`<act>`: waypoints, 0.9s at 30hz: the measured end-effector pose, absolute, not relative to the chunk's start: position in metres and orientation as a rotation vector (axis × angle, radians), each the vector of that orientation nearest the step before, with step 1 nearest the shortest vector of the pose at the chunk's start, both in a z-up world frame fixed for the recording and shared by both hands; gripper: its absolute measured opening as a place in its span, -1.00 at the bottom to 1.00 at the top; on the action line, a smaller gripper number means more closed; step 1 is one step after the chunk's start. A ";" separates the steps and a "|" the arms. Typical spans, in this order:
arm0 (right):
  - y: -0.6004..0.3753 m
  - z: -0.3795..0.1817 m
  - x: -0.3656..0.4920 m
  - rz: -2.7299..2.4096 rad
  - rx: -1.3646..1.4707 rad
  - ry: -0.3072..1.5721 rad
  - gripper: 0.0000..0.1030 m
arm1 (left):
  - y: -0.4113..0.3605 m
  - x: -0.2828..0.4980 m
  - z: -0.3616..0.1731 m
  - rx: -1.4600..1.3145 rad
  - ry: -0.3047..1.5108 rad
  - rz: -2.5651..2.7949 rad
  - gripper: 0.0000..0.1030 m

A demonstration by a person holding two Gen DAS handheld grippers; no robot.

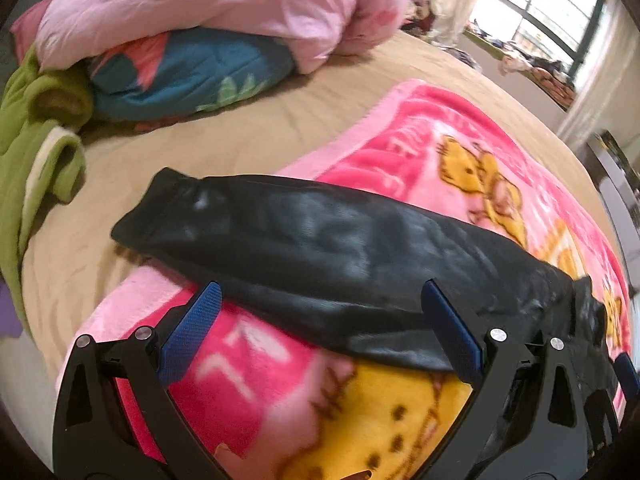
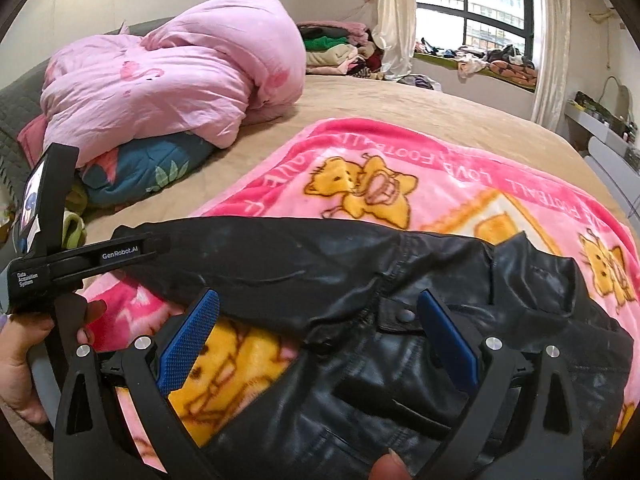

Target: Fold large clothes

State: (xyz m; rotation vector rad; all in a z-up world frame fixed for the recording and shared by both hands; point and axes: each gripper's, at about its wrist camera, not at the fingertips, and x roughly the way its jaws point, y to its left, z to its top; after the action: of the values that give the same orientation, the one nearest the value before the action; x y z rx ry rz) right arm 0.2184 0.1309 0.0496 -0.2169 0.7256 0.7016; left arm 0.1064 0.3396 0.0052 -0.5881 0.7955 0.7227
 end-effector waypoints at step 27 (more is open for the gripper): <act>0.125 0.029 0.205 0.720 -0.135 0.802 0.91 | 0.437 0.067 -0.055 -0.872 0.767 0.895 0.57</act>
State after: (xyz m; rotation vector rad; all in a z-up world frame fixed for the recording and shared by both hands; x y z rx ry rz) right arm 0.2051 0.1248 0.0290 -0.1354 0.8021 0.7196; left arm 0.0670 0.4369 -0.0553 -0.8716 0.7667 0.8946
